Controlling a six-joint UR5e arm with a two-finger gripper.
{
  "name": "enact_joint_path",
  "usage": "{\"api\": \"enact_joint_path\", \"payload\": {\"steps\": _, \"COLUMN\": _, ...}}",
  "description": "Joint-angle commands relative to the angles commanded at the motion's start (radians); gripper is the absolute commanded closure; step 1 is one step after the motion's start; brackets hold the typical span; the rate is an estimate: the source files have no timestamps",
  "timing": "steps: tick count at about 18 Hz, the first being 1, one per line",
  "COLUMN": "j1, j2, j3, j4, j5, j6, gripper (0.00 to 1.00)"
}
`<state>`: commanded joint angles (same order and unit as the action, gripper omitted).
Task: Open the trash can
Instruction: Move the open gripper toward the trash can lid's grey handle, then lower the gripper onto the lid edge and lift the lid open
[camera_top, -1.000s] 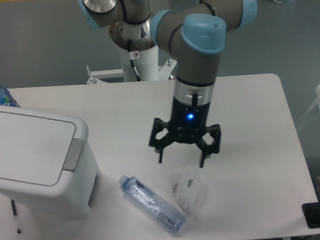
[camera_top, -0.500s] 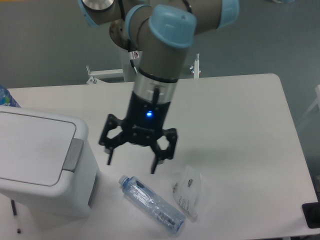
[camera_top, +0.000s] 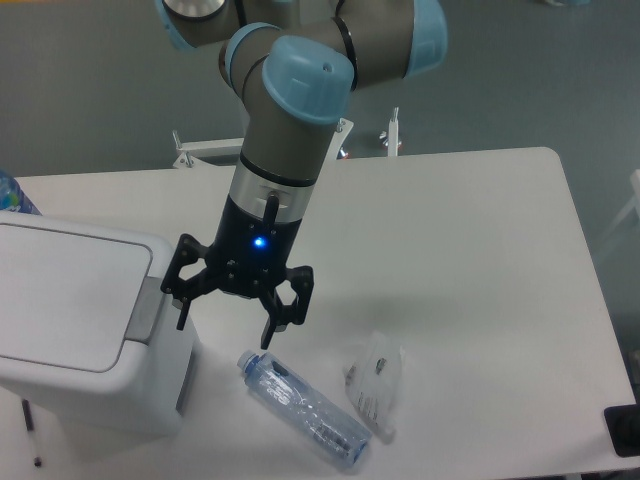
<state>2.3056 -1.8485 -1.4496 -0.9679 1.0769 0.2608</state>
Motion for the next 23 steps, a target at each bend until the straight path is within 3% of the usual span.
{"api": "enact_joint_path", "payload": {"steps": 7, "j1": -0.049, "j2": 0.018, "j3": -0.006, "j4": 0.005, "j5": 0.005, "j6": -0.035, "gripper": 0.00}}
{"api": "enact_joint_path", "payload": {"steps": 23, "j1": -0.051, "j2": 0.014, "j3": -0.026, "j4": 0.015, "j5": 0.014, "j6": -0.025, "gripper": 0.00}}
